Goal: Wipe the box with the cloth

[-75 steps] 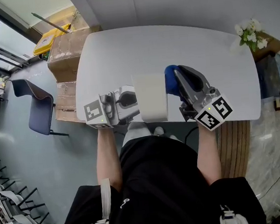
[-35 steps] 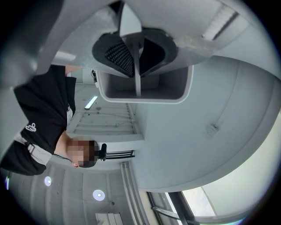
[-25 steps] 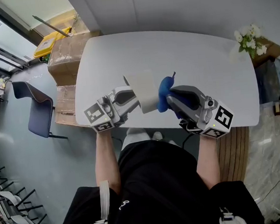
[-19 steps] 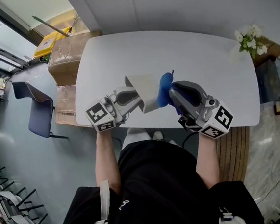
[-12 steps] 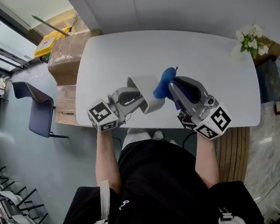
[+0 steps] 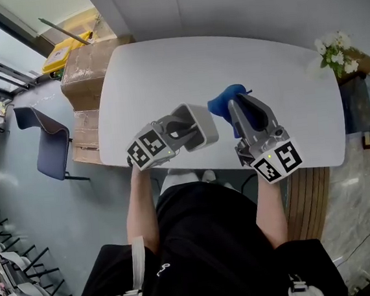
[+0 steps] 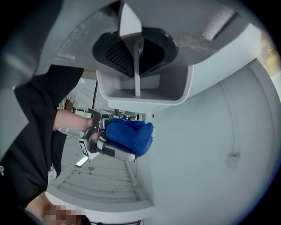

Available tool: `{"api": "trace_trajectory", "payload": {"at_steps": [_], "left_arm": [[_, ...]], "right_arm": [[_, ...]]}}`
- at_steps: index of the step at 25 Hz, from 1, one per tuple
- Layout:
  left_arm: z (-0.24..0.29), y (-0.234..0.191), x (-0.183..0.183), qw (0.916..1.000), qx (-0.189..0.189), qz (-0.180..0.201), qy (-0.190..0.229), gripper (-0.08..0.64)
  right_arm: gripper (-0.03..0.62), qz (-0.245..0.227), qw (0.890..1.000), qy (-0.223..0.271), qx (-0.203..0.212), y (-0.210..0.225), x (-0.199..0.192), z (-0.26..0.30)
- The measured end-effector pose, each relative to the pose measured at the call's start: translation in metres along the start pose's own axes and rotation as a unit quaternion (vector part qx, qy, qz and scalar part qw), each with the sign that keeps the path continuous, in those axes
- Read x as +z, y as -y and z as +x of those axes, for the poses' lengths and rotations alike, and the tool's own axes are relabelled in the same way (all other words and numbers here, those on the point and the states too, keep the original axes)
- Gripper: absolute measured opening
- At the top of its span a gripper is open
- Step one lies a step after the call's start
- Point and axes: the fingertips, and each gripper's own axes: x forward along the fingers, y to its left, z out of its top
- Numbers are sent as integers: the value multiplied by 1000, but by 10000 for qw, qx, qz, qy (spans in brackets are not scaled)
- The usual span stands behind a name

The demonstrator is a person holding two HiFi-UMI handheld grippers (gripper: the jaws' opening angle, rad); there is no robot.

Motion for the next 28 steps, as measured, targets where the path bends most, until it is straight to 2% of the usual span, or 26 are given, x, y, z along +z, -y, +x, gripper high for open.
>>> {"api": "trace_trajectory", "payload": {"at_steps": [4, 10, 19, 25, 28], "left_arm": [[18, -6, -14, 9985, -12, -187, -518, 44], [34, -14, -41, 9906, -10, -113, -1361, 44], [57, -20, -75, 9709, -236, 239, -2371, 44], [69, -26, -90, 9520, -357, 556, -2988, 44], [73, -28, -95, 9453, -386, 678, -3168, 44]], "right_arm": [[43, 19, 9998, -85, -153, 10, -6, 2], [43, 52, 9995, -141, -294, 17, -11, 6], [43, 99, 9983, -210, -539, 35, -20, 9], [43, 100, 9975, -241, -659, 49, -21, 10], [43, 106, 9969, -243, -735, 54, -22, 12]]}}
